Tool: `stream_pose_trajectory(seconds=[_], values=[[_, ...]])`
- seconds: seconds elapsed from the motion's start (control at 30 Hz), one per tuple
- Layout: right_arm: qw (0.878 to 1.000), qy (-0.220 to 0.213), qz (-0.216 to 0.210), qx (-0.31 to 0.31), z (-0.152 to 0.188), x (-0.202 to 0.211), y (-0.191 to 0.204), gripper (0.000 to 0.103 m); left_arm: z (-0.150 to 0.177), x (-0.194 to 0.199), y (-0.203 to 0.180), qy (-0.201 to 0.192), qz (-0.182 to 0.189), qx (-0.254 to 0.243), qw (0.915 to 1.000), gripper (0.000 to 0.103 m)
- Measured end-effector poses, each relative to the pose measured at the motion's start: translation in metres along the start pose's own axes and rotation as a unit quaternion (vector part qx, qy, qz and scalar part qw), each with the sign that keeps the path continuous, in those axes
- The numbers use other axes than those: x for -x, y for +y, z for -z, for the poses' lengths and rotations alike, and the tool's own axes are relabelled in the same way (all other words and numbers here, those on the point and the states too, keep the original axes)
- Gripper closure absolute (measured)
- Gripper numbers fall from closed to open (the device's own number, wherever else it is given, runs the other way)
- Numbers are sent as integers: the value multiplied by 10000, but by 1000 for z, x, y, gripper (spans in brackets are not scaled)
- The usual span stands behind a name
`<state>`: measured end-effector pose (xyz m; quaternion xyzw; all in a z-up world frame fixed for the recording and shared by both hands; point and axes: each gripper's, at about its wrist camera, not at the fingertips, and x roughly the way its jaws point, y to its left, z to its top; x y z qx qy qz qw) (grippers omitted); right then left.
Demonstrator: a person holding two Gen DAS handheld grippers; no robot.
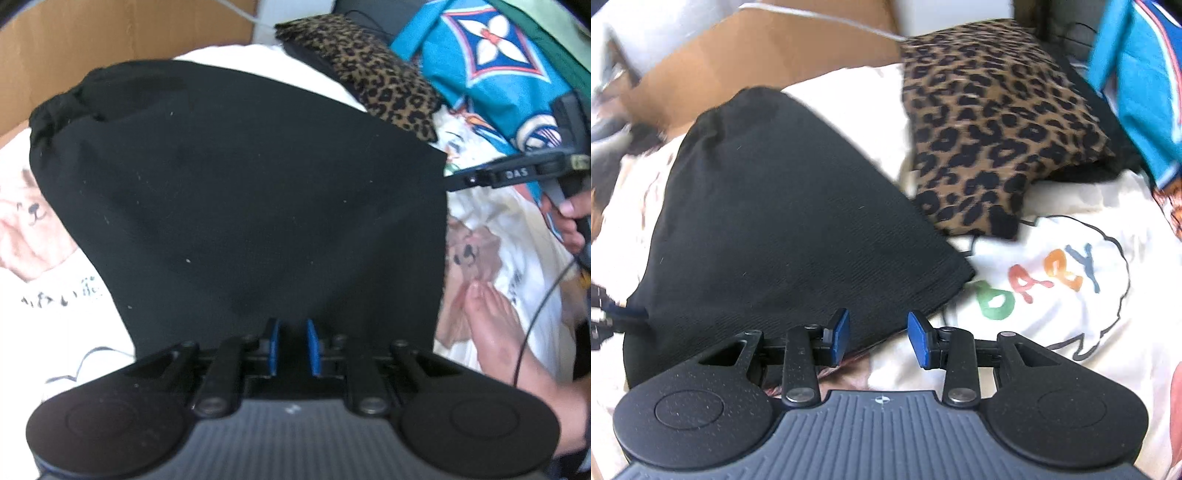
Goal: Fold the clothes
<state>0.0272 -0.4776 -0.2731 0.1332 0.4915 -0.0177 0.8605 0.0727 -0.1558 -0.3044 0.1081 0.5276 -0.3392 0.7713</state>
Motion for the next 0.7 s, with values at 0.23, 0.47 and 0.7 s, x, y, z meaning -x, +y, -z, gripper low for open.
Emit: stream_pose_trajectory(seconds=[0.23,0.47,0.7], values=[[9983,-338,-174,-441,-5,-2,-18,61,10,-6,-1,48,-251,655,9975,86],[9958,-320,-372,-769,4,-9,-22,61,23,-1,-14,-53,-692,1125,9912,87],[9912,-308,-406,-1222,5,-26,-34,61,31,-1,-34,-123,-964,1357,9860,87]])
